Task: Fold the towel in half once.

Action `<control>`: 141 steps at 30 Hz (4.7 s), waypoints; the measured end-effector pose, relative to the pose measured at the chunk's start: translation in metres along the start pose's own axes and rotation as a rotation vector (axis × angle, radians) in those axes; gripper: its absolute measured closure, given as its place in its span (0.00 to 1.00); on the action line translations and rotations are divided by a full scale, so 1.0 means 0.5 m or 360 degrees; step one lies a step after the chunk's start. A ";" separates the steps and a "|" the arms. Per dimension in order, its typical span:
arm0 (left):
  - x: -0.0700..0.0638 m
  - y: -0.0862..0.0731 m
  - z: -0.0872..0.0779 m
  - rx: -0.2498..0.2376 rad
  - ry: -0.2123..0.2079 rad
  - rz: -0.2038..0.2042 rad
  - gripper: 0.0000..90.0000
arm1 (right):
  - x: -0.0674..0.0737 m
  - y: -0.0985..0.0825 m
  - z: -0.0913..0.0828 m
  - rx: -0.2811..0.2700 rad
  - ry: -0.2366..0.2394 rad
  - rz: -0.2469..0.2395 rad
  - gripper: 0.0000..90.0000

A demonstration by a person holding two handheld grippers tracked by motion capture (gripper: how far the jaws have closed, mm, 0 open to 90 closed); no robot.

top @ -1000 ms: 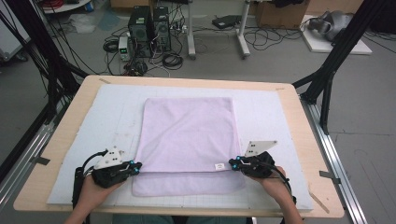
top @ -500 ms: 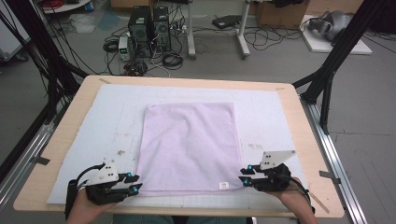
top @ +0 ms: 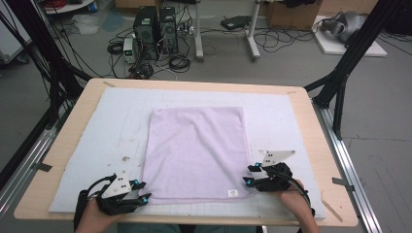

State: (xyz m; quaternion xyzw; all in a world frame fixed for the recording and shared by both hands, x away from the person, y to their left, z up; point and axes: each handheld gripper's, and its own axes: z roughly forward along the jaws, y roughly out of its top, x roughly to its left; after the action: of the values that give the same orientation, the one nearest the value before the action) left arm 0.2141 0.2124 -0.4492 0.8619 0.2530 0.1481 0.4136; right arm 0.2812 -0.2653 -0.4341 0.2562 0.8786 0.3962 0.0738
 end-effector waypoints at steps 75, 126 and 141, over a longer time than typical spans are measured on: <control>0.017 0.006 0.000 -0.0030 -0.0181 -0.0078 0.62 | 0.008 0.040 -0.001 -0.0037 -0.0130 -0.0122 0.97; 0.151 0.087 0.014 -0.0178 0.0160 -0.0243 0.54 | -0.133 0.095 0.043 -0.0031 -0.0305 0.0050 0.79; 0.201 0.131 0.046 -0.0220 0.0208 -0.0305 0.53 | -0.134 0.112 0.042 -0.0118 -0.0251 0.0071 0.58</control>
State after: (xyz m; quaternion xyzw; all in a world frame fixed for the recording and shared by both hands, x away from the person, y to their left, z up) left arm 0.3285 0.2190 -0.4069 0.7918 0.3498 0.1808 0.4669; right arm 0.3674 -0.2546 -0.4122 0.3032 0.8489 0.4086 0.1433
